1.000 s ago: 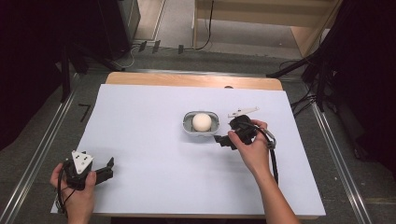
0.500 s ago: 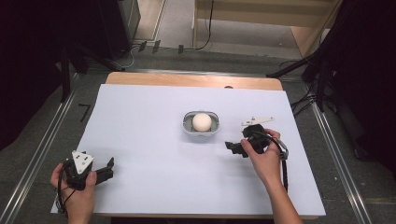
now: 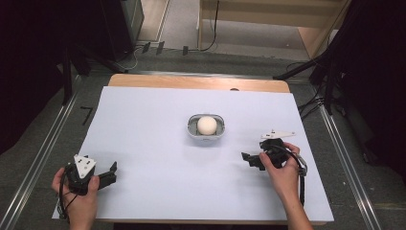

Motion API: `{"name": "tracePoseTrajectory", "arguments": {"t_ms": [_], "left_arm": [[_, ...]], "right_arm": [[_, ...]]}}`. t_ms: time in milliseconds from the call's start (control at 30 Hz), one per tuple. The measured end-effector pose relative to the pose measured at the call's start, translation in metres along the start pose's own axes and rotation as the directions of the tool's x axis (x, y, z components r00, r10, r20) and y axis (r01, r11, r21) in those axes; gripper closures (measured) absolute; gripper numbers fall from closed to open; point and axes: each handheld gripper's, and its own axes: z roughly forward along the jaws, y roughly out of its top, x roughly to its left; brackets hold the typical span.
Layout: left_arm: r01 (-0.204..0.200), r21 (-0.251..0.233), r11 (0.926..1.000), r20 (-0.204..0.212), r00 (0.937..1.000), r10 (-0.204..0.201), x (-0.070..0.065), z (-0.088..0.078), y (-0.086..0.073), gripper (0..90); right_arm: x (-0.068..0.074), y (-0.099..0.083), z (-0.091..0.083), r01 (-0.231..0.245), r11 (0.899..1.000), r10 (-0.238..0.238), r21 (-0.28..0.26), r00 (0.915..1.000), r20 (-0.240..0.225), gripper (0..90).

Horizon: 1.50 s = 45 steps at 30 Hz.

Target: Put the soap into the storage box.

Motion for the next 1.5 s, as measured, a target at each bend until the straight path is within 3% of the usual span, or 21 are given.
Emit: {"name": "tracePoseTrajectory", "arguments": {"t_ms": [700,1500], "left_arm": [[-0.002,0.001,1.0000,-0.002,1.0000,0.002,0.000,0.000,0.000,7.4],[0.002,-0.007,1.0000,0.000,1.0000,-0.002,0.000,0.000,0.000,7.4]], "right_arm": [[-0.017,-0.044,-0.021,-0.042,0.998,0.042,-0.038,0.9990,0.017,13.6],[-0.044,-0.092,-0.061,-0.087,0.993,0.092,-0.080,0.9936,0.065,13.5]]}}
